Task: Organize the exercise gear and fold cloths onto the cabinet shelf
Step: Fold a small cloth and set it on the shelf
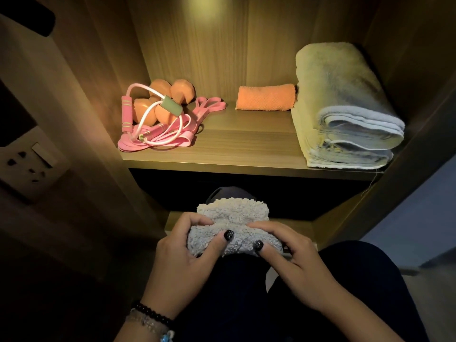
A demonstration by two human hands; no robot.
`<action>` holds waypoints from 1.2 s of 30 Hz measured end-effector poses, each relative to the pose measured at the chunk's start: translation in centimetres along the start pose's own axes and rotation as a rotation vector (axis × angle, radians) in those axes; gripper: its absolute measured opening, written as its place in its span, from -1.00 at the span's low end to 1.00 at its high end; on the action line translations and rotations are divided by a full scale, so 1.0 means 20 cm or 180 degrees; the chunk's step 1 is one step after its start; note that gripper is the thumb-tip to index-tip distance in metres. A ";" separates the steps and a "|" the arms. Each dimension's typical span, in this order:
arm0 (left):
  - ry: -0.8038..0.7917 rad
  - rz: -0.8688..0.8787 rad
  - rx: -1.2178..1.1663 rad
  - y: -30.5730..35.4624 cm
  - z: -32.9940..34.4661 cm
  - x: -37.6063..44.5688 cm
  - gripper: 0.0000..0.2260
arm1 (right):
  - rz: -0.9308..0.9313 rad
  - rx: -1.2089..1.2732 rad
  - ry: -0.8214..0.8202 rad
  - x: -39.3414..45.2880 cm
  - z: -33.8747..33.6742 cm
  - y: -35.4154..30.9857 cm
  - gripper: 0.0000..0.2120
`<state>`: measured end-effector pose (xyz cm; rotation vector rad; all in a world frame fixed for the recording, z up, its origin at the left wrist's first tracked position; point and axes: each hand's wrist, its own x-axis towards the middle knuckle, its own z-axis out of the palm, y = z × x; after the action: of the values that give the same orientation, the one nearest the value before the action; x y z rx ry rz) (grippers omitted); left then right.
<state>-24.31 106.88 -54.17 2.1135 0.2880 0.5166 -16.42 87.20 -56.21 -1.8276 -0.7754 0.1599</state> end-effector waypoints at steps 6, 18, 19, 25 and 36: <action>0.0026 -0.0588 0.0032 -0.01 0.05 0.08 -0.73 | 0.0561 0.0015 0.0389 0.09 0.05 -0.06 -0.81; 0.0301 -0.1147 0.0062 -0.04 0.11 0.18 -0.67 | -0.1040 -0.1637 0.0954 0.11 0.08 -0.06 -0.77; 0.0323 -0.1154 0.0027 -0.05 0.11 0.18 -0.67 | -0.1044 -0.1492 0.0842 0.11 0.08 -0.05 -0.76; 0.0483 -0.1243 -0.0512 -0.06 0.10 0.14 -0.76 | -0.0690 -0.1391 0.0381 0.11 0.06 -0.03 -0.64; -0.0079 -0.1442 -0.2145 -0.04 0.05 0.13 -0.48 | 0.0343 -0.0350 0.0160 0.28 0.02 -0.09 -0.87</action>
<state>-21.43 107.57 -54.70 1.3446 0.4855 0.2624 -13.01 91.17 -53.33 -1.9714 -0.6620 0.1430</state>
